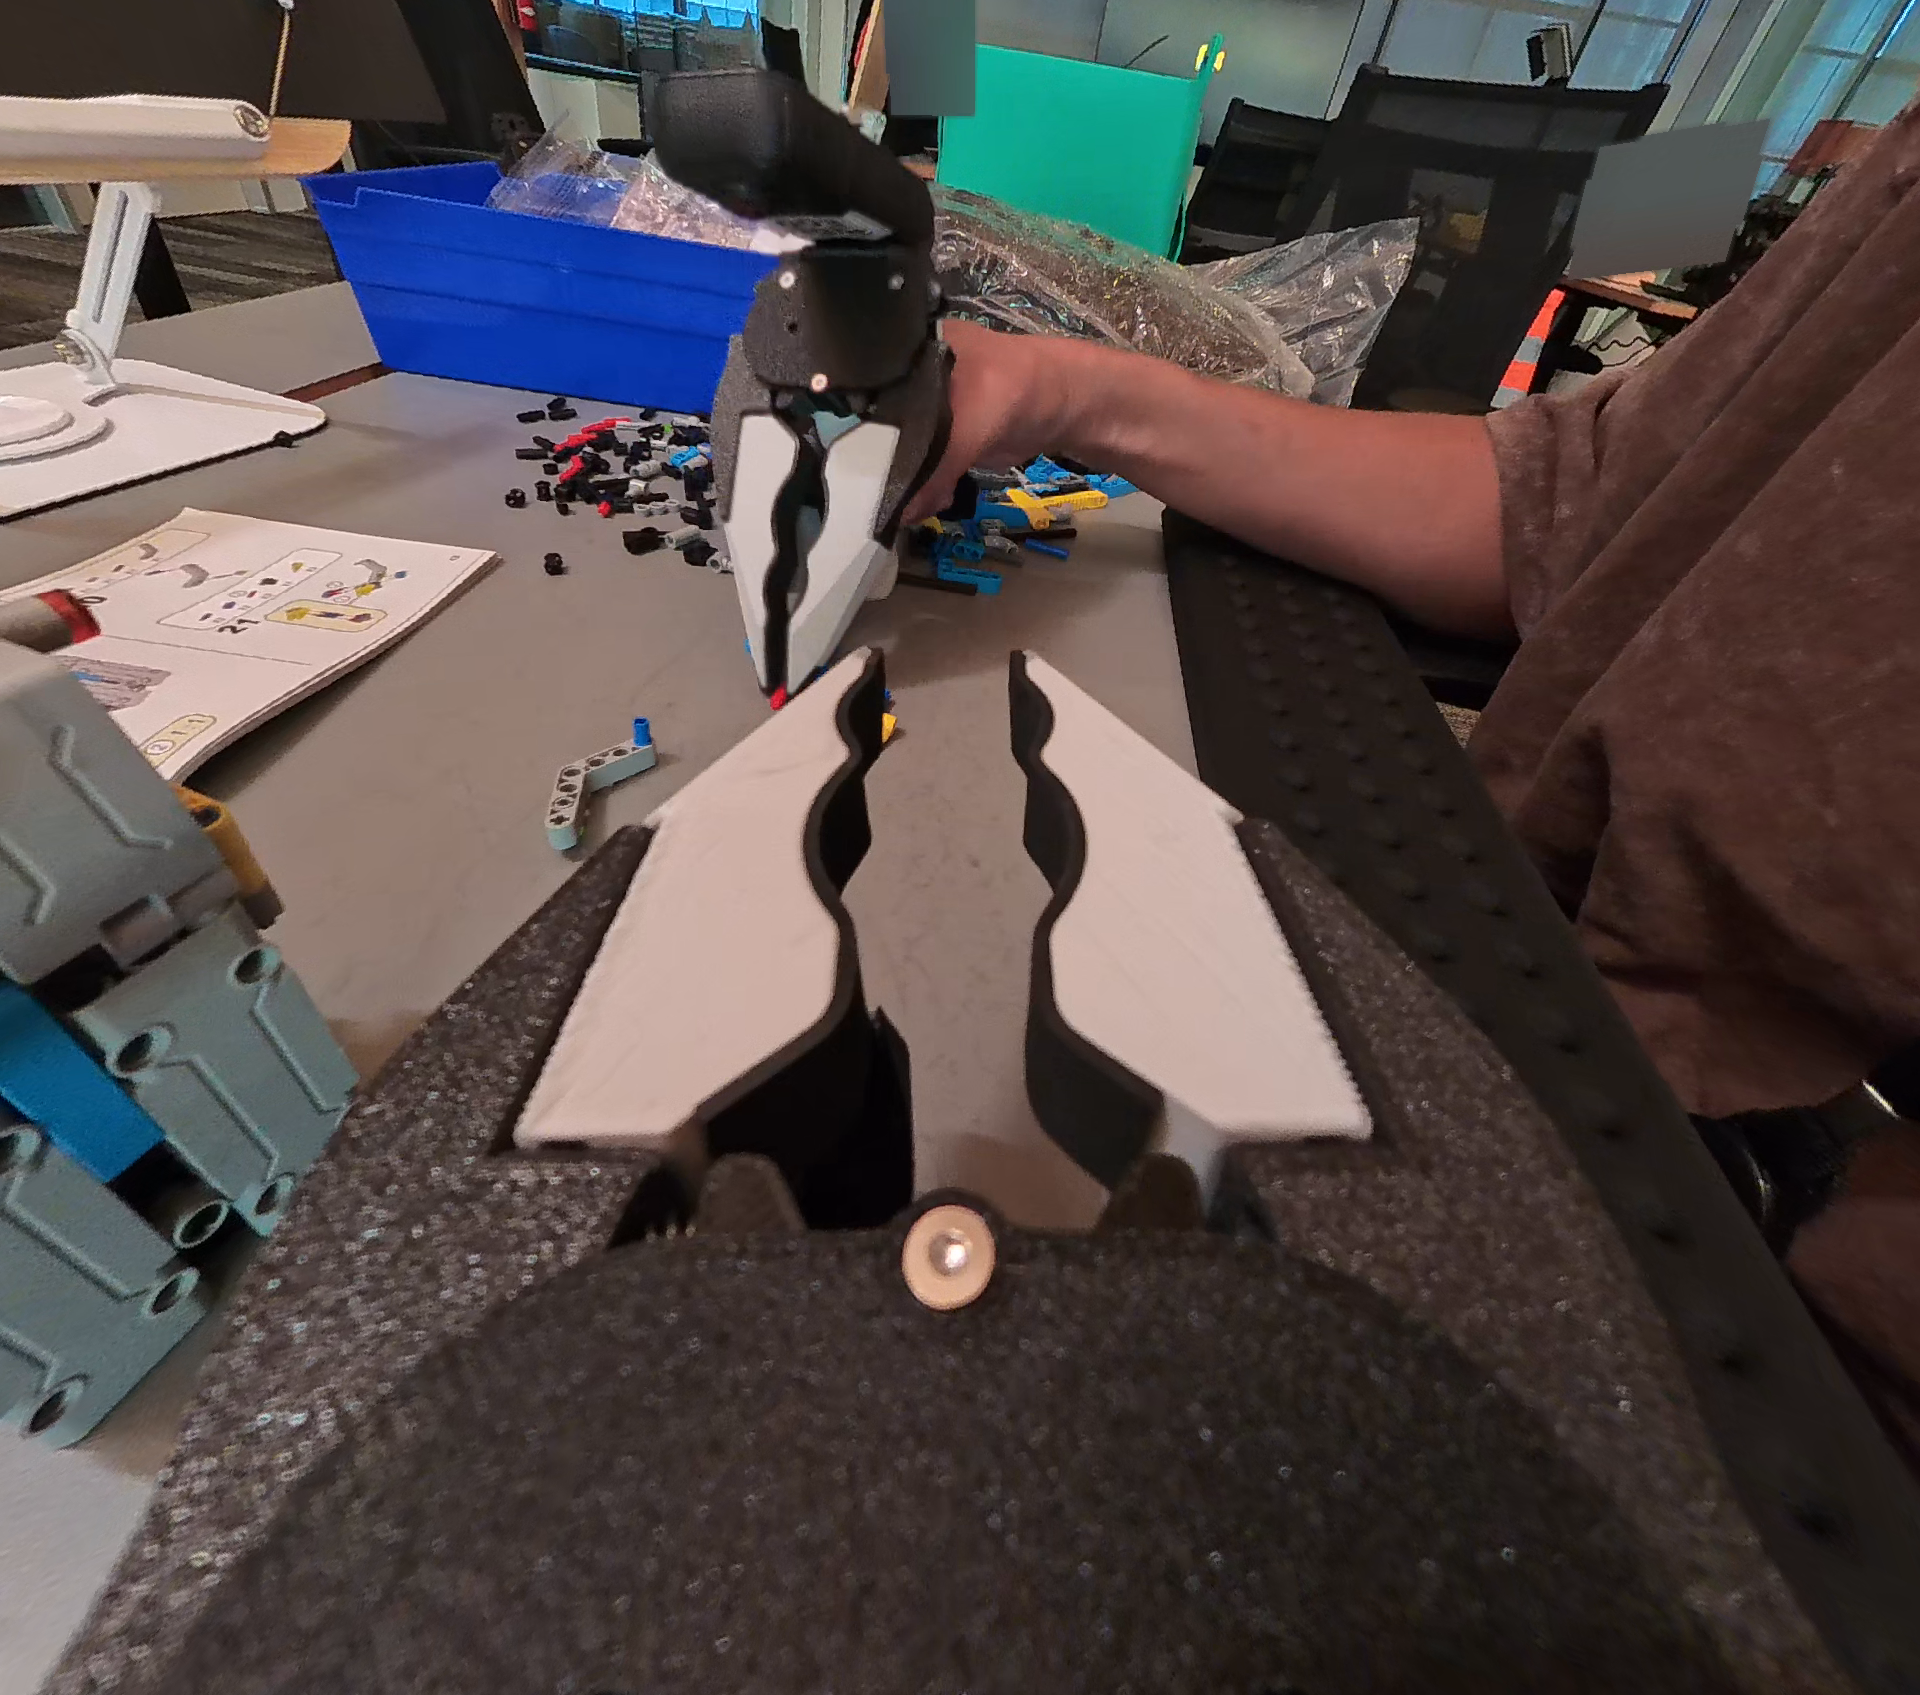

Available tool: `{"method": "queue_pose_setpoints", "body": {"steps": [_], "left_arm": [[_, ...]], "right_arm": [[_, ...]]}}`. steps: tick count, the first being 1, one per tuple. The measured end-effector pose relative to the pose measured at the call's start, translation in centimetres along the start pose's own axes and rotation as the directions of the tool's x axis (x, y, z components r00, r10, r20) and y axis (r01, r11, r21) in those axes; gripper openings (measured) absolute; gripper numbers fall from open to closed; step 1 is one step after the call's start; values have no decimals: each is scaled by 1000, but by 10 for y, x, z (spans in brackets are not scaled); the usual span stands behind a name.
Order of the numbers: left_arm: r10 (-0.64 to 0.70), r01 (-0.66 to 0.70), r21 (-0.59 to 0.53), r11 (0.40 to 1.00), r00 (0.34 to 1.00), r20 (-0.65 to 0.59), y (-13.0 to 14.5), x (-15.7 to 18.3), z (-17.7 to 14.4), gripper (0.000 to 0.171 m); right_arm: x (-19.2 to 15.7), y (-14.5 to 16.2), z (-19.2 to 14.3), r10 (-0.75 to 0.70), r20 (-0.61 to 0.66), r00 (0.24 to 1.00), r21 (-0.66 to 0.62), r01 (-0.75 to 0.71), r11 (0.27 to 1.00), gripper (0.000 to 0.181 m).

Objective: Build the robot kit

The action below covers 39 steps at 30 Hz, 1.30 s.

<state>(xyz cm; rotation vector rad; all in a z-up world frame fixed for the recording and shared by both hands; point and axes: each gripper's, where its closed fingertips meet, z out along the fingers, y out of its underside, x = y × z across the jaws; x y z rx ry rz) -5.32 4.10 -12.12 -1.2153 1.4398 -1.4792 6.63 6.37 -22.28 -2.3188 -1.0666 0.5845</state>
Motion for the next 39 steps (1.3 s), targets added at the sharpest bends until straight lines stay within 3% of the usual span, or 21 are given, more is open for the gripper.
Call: {"method": "queue_pose_setpoints", "body": {"steps": [4,7,9,11,12,15,18,19,22,29,35,39], "left_arm": [[3,-3,0,1000,1000,0,0,0,0,24],[9,-9,-1,1000,1000,0,0,1,0,24],[12,-12,-2,1000,1000,0,0,1,0,24],[8,-8,-3,1000,1000,0,0,1,0,24],[2,-2,-2,1000,1000,-1,0,0,0,24],[-24,24,-4,1000,1000,-1,1,-2,1,24],[-31,31,-14,999,1000,-2,2,-3,2,24],[-28,28,-22,999,1000,-3,3,-2,2,24],[-5,4,-47,999,1000,-6,6,1,5,24],[-2,3,-71,997,1000,23,10,-3,6,24],[-43,66,-231,971,994,102,34,-9,11,24],[-79,144,-330,933,976,202,49,-13,22,24]], "right_arm": [[5,-6,-21,15,-47,999,59,-12,998,13],[24,-10,-65,108,-195,975,182,-72,981,15],[49,2,-103,254,-389,886,272,-153,950,20],[52,19,-136,394,-493,776,381,-215,899,25],[49,27,-151,454,-529,717,450,-217,866,27],[18,41,-176,564,-523,639,617,-172,768,18],[-1,69,-173,618,-559,553,635,-195,748,27],[-2,80,-169,625,-586,516,615,-219,758,36],[-2,102,-159,597,-663,452,532,-276,801,35],[3,107,-148,588,-650,482,474,-347,809,26],[12,116,-136,579,-655,485,434,-385,814,26],[16,115,-142,623,-623,473,498,-373,783,18]]}}
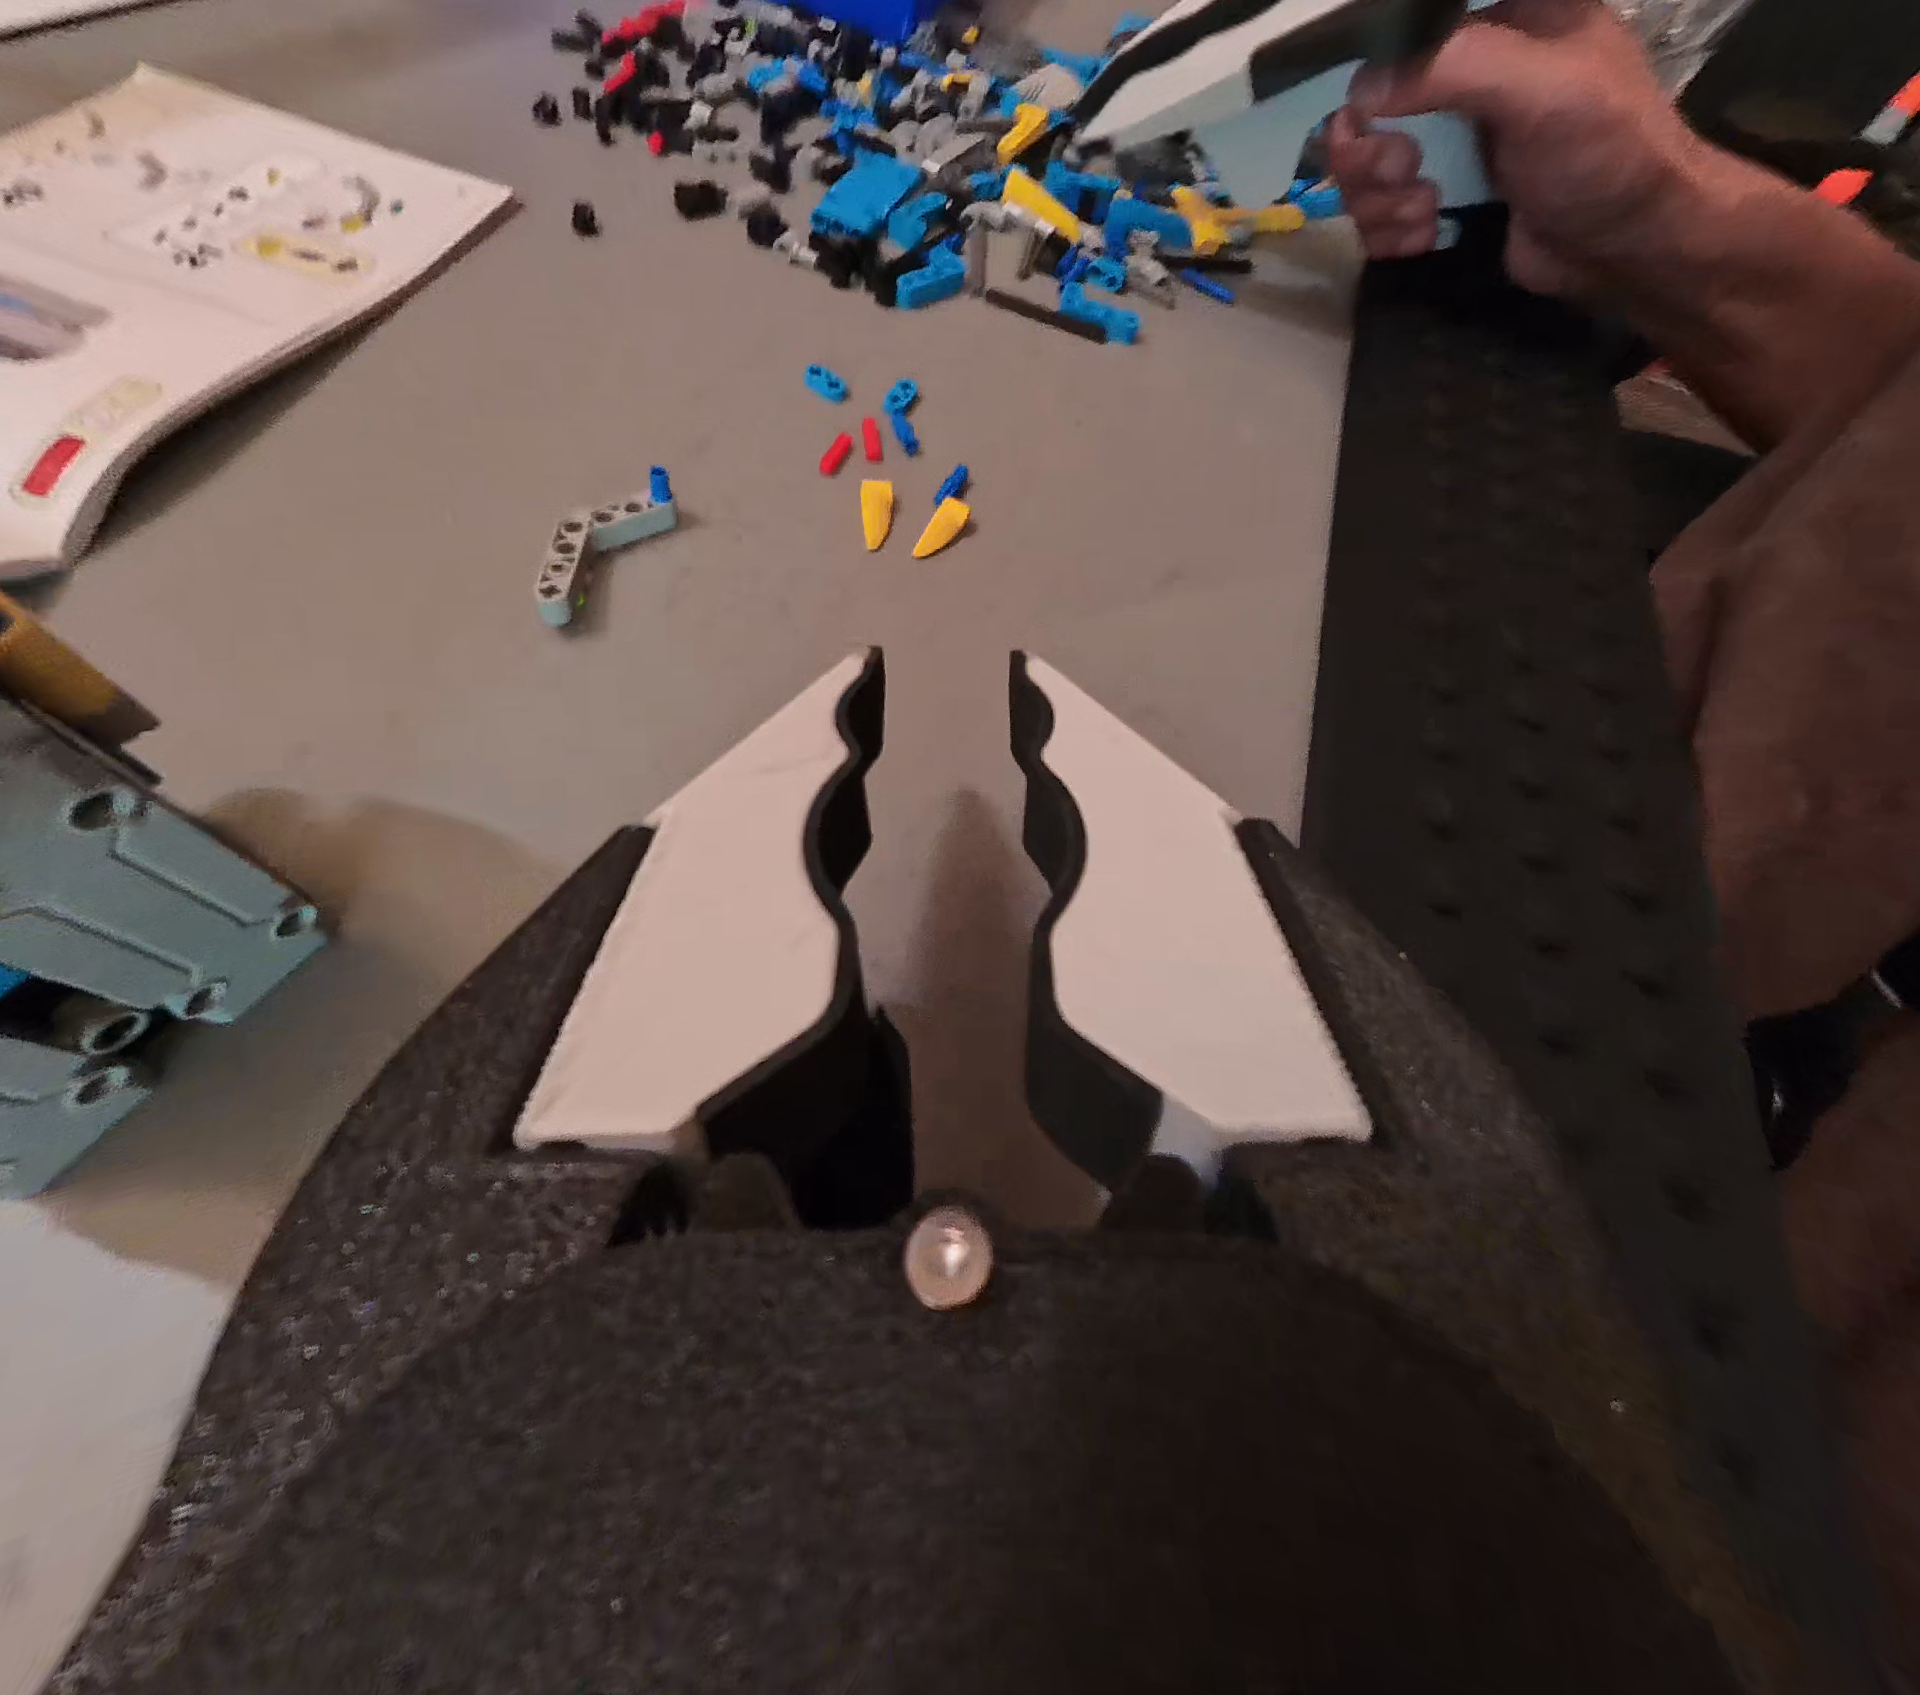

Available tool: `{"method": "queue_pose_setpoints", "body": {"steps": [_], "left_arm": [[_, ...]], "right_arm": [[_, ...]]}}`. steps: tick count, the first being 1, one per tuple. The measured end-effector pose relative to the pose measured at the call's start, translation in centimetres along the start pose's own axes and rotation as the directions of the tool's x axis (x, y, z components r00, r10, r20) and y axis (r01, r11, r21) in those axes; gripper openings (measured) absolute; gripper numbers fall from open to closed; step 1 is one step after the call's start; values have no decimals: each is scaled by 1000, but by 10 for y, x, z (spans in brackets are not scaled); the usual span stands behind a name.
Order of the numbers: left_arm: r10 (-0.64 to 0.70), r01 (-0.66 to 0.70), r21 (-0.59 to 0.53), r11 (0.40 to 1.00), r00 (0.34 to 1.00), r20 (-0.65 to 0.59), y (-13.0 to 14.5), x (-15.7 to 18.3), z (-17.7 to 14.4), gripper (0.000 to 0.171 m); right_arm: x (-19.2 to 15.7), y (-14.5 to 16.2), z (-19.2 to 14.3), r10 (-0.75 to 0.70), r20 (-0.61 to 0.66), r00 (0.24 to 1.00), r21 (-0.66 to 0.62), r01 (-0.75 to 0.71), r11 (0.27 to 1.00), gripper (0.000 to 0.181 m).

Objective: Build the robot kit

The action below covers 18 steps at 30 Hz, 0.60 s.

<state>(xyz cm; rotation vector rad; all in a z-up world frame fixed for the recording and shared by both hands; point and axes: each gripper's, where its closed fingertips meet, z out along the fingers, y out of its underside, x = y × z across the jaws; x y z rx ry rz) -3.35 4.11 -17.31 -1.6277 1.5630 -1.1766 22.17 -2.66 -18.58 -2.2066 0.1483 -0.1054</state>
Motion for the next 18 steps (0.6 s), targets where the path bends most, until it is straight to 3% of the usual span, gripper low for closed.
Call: {"method": "queue_pose_setpoints", "body": {"steps": [4,8,11,18], "left_arm": [[-122,121,12,993,992,39,-12,7,28,24],[-219,218,76,973,976,-5,-28,17,52,24],[-188,191,103,976,981,-47,-37,23,58,24],[-149,179,138,974,968,-204,-47,35,55,24]], "right_arm": [[8,-15,10,45,-28,999,37,-44,998,17],[5,-13,40,-13,-10,1000,-45,12,999,17],[4,-5,49,-13,15,1000,-97,14,995,18],[1,-1,50,43,60,997,-90,-37,995,16]]}}
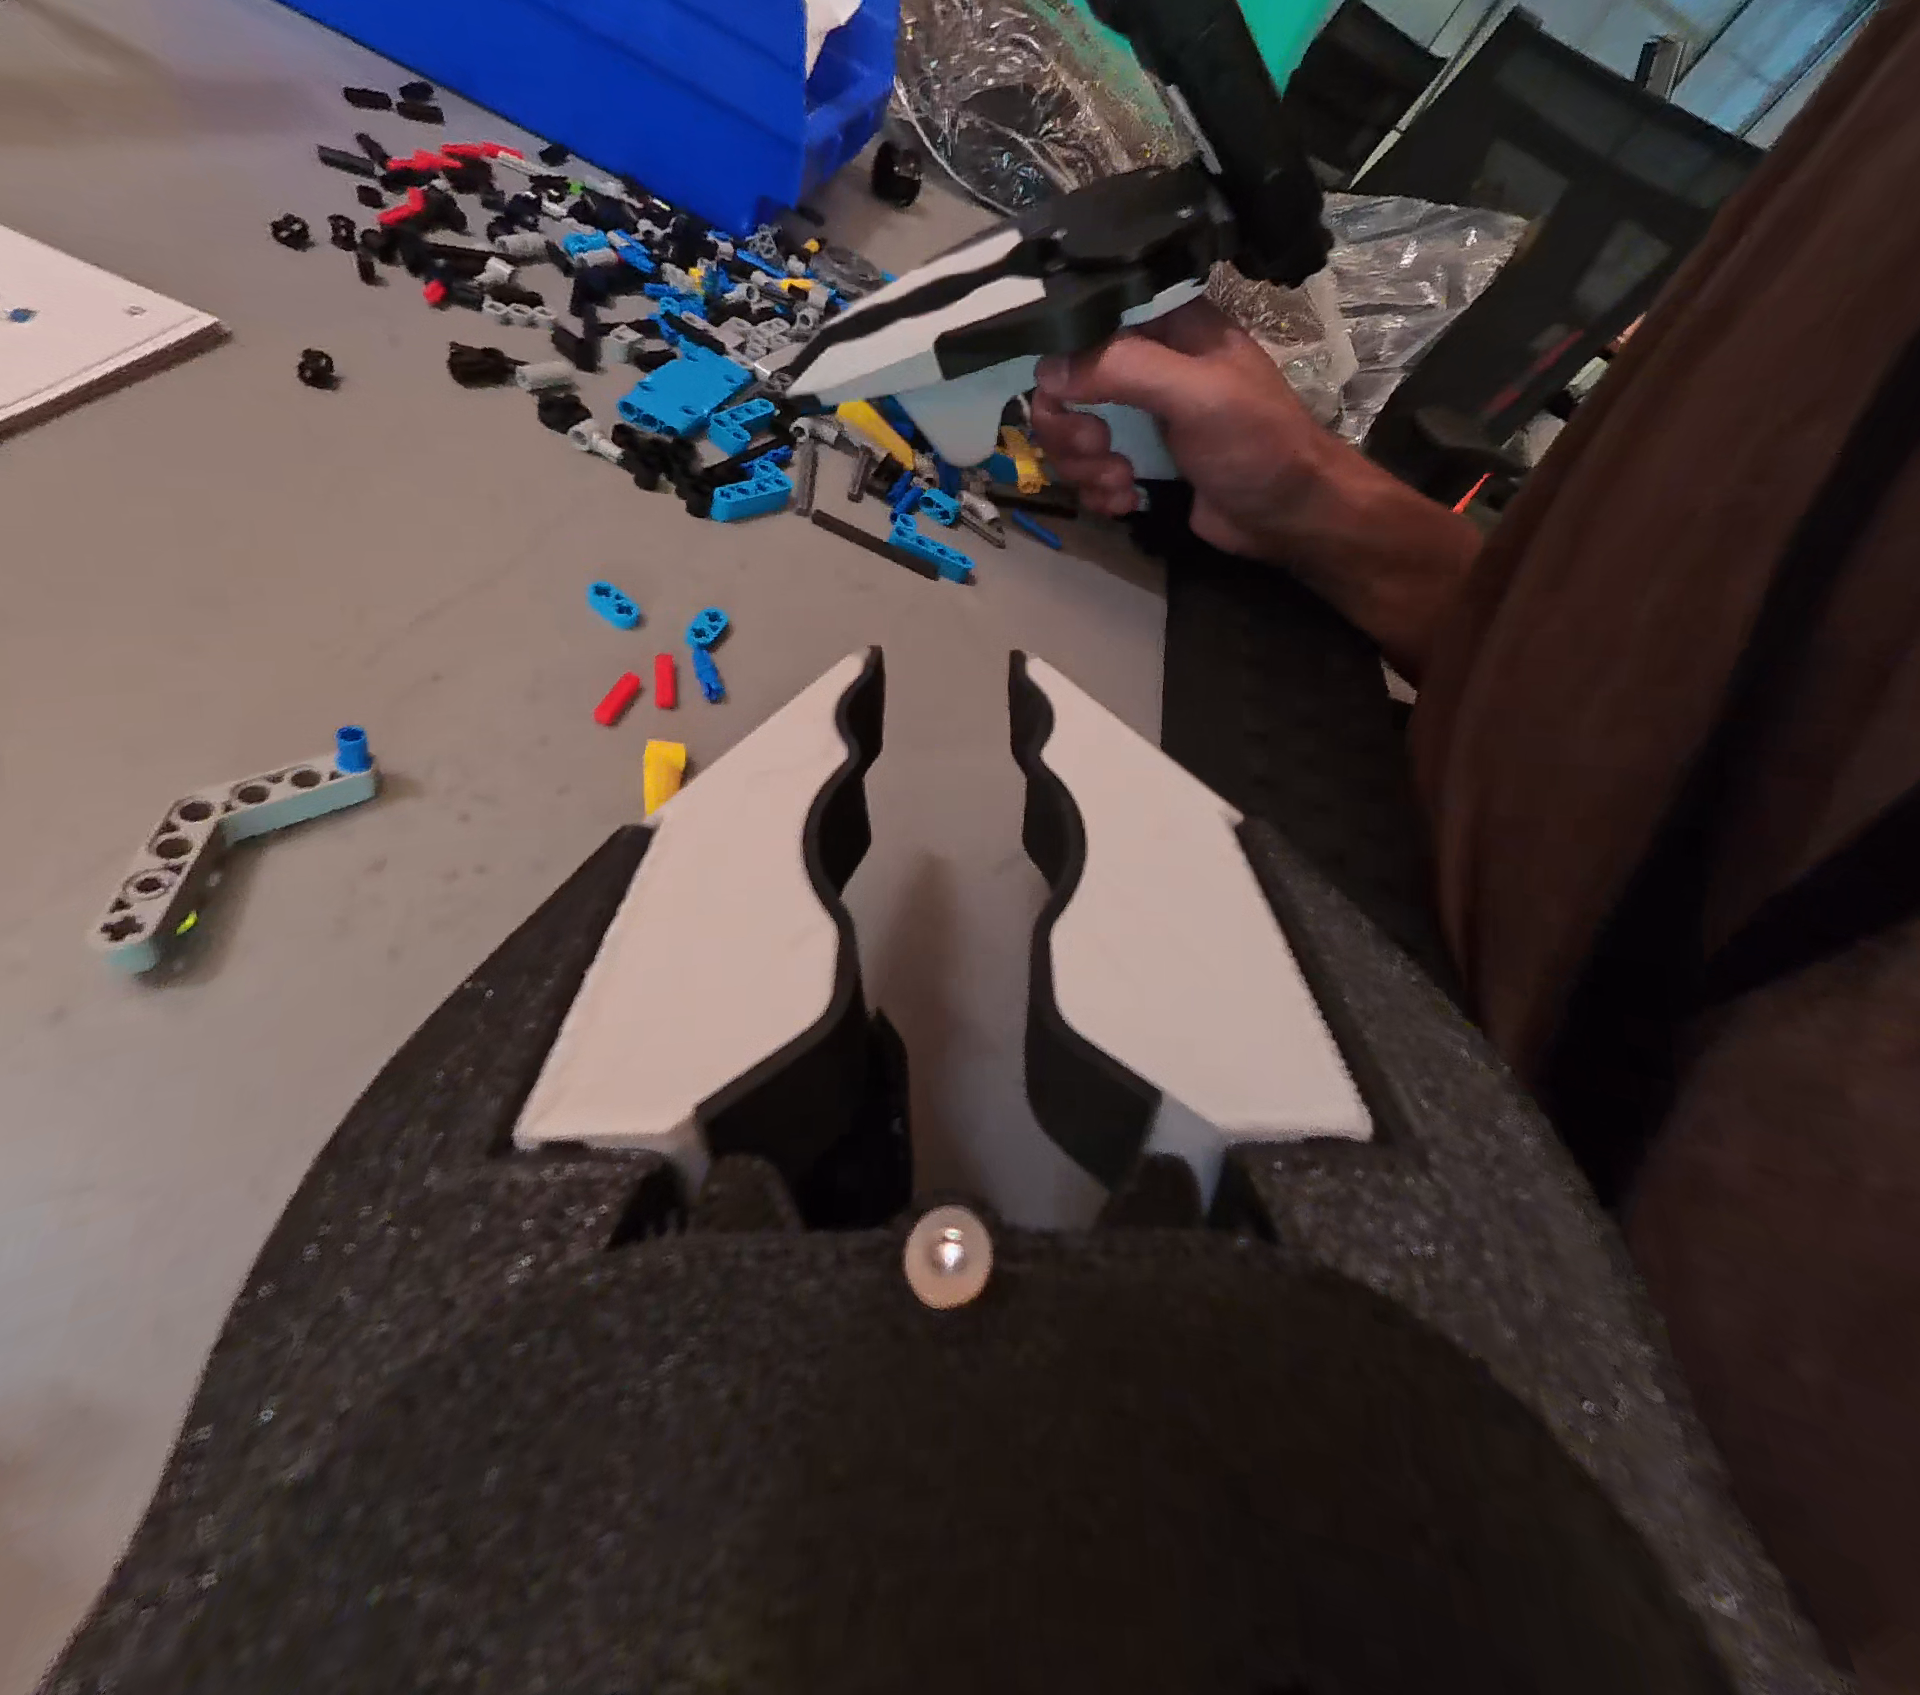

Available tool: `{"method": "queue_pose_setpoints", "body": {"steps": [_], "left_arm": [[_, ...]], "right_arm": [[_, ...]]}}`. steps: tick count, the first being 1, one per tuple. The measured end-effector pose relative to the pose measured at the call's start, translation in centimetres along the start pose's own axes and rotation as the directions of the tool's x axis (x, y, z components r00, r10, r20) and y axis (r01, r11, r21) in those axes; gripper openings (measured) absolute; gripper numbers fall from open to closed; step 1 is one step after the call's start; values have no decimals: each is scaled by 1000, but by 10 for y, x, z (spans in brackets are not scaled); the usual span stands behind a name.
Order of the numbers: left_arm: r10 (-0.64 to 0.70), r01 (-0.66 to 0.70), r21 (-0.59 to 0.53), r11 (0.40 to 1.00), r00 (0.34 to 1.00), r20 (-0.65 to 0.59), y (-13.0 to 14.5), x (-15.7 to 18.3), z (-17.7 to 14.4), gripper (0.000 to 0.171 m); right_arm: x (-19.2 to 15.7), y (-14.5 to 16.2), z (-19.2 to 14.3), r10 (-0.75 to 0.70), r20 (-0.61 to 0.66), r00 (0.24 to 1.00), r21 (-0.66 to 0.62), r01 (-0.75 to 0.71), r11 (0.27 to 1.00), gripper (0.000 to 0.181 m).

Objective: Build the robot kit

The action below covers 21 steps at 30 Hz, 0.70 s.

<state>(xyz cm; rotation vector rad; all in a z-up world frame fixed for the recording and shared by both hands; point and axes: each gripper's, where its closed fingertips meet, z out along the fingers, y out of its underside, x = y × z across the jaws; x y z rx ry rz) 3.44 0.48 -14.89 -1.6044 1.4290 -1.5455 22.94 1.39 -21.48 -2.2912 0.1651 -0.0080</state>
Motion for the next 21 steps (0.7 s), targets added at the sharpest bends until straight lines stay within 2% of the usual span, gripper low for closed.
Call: {"method": "queue_pose_setpoints", "body": {"steps": [9,12,17,21], "left_arm": [[-13,13,2,1000,1000,-16,-1,-1,0,24],[14,-14,-5,1000,1000,-5,0,0,0,24],[54,-53,-20,998,998,13,2,1,-1,24],[49,-49,-10,999,999,22,1,0,-4,24]], "right_arm": [[-3,0,-1,-24,1,1000,1,24,1000,11],[-5,-3,-4,-50,-6,999,17,50,999,1],[-6,-1,-2,-68,-15,998,6,68,998,0],[-6,-7,-7,-69,-17,997,49,70,996,2]]}}
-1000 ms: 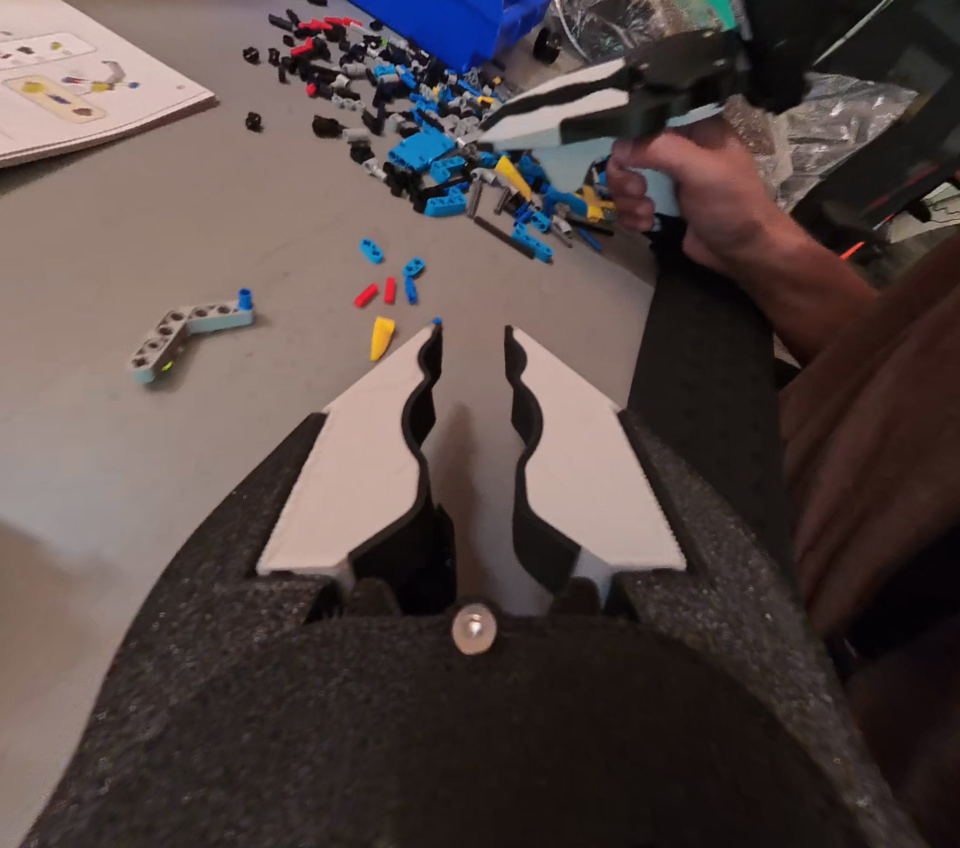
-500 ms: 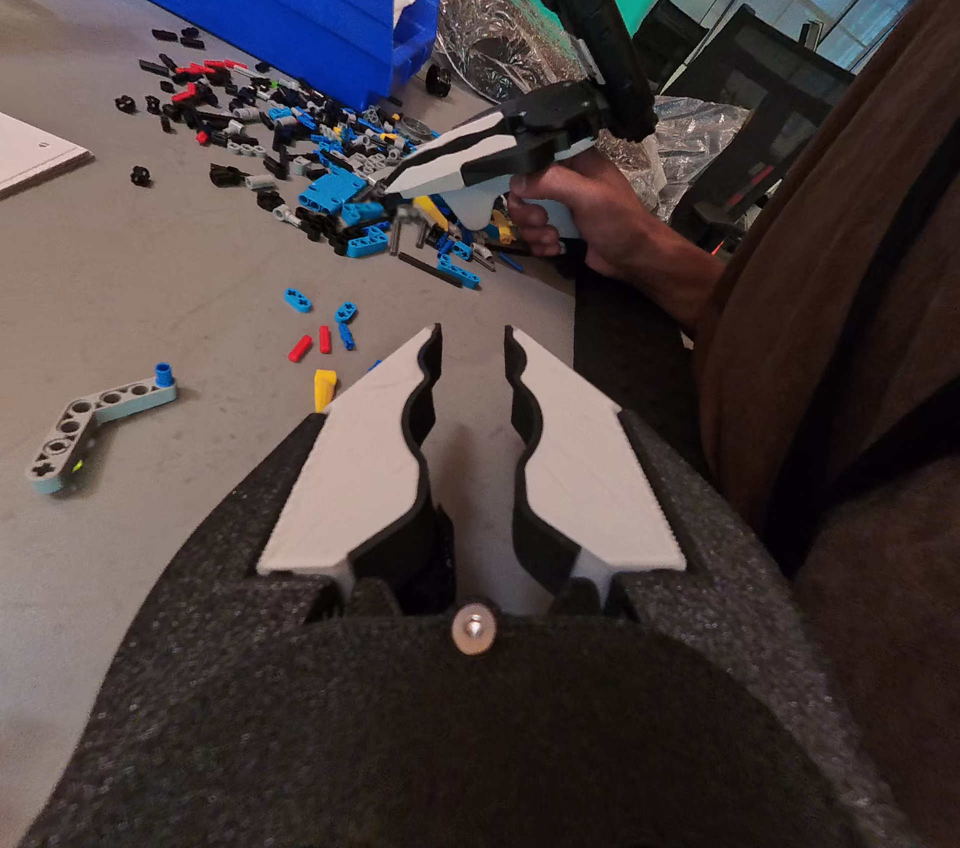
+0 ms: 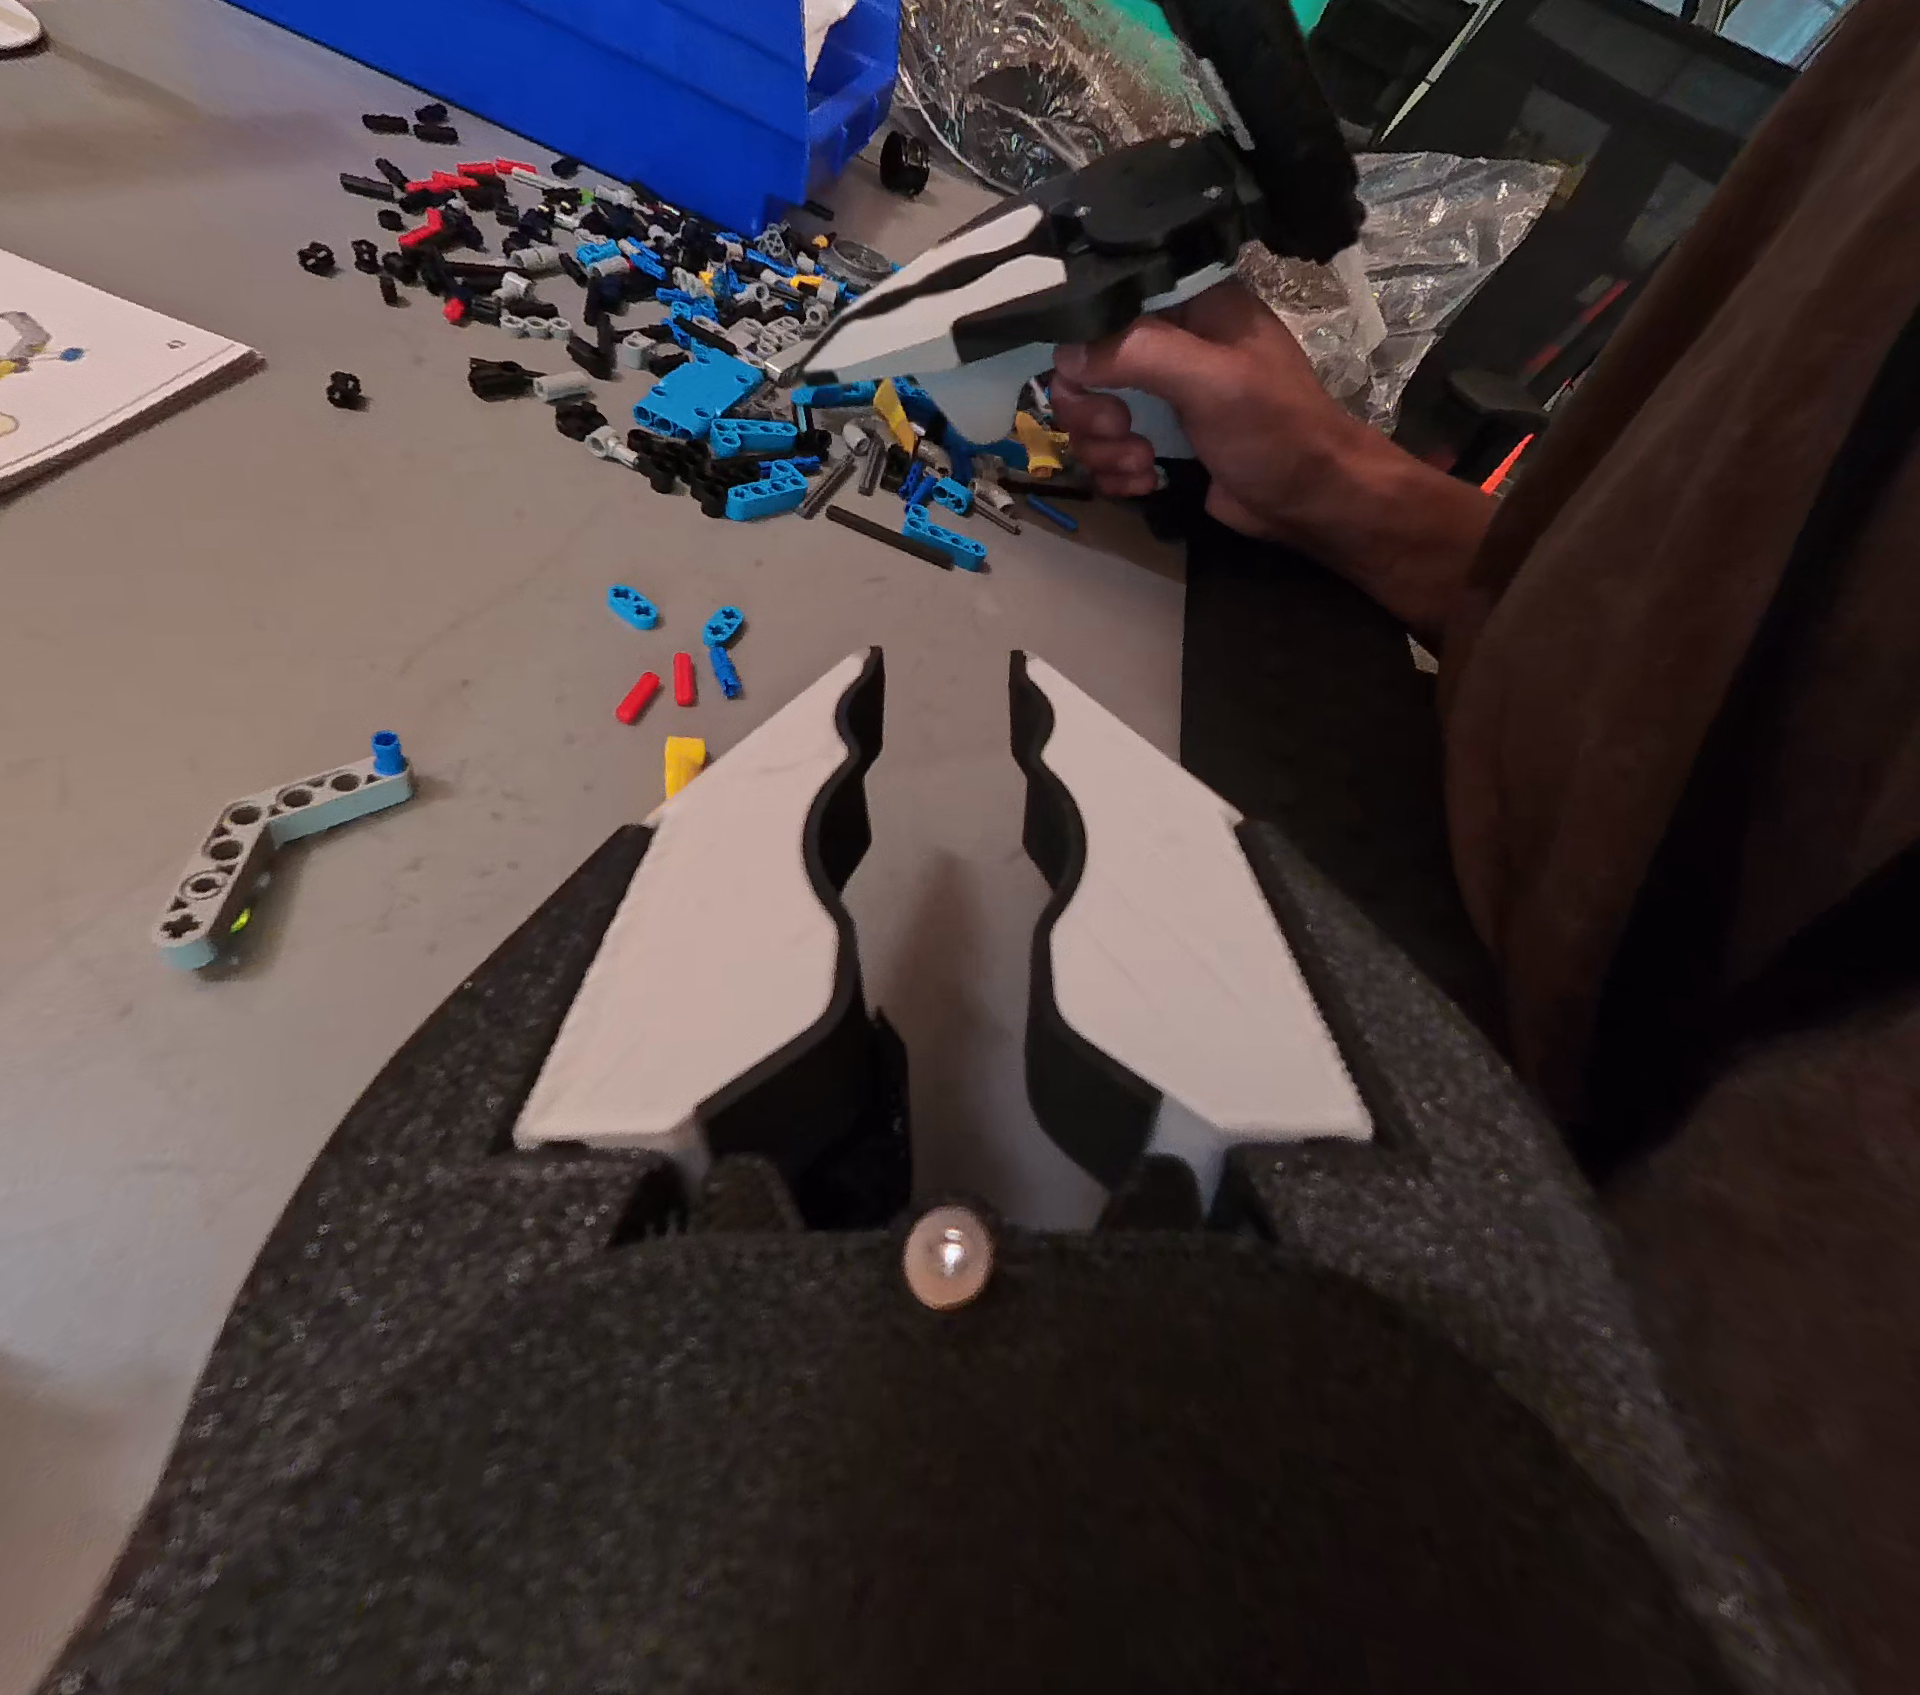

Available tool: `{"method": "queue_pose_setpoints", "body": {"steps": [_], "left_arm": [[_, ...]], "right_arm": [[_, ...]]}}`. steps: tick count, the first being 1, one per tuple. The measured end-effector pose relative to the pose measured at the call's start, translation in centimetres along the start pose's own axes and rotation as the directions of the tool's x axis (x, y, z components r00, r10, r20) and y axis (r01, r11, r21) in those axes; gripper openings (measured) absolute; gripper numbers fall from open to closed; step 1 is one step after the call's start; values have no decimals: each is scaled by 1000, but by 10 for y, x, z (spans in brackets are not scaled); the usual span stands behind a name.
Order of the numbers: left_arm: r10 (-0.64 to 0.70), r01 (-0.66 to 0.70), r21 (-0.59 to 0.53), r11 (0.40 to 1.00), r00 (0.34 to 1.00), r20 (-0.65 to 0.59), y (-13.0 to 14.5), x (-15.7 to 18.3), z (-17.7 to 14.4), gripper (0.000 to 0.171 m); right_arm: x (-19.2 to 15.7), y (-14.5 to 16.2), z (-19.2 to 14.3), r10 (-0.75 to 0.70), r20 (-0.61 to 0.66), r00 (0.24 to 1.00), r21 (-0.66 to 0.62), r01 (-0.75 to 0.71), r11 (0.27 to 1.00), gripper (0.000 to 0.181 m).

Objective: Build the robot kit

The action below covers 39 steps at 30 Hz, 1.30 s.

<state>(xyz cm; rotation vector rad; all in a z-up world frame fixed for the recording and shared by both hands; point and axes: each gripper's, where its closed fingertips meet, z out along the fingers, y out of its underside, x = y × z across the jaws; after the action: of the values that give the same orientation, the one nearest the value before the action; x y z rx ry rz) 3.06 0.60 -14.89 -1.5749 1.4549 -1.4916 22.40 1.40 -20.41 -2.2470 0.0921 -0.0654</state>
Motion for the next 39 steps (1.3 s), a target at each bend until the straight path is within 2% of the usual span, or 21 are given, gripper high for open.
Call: {"method": "queue_pose_setpoints", "body": {"steps": [4,8,11,15,18,24,32,39], "left_arm": [[-19,19,13,1000,1000,0,-2,-2,-2,24],[-24,24,8,1000,1000,-4,-1,-2,-1,24],[-16,16,3,1000,1000,-4,-1,-1,0,24],[-23,23,4,1000,1000,-5,-1,-2,0,24],[-20,20,13,1000,1000,-3,-2,-2,-2,24],[-18,18,16,1000,1000,-2,-3,-2,-2,24],[-27,27,25,999,1000,-8,-4,-2,-3,24],[-43,43,34,998,999,-13,-6,-3,-4,24]], "right_arm": [[0,-4,-11,6,-3,1000,53,-6,999,19],[-3,8,-3,-2,10,1000,-25,3,1000,29],[-19,6,-3,-62,61,996,-17,63,998,28],[-22,8,2,-112,50,992,-37,114,993,25],[-23,7,6,-67,92,994,-45,71,996,22],[-9,-2,7,63,83,995,-21,-61,998,17],[-13,1,15,37,54,998,-62,-34,998,18],[-10,1,12,147,114,983,-49,-142,989,16]]}}
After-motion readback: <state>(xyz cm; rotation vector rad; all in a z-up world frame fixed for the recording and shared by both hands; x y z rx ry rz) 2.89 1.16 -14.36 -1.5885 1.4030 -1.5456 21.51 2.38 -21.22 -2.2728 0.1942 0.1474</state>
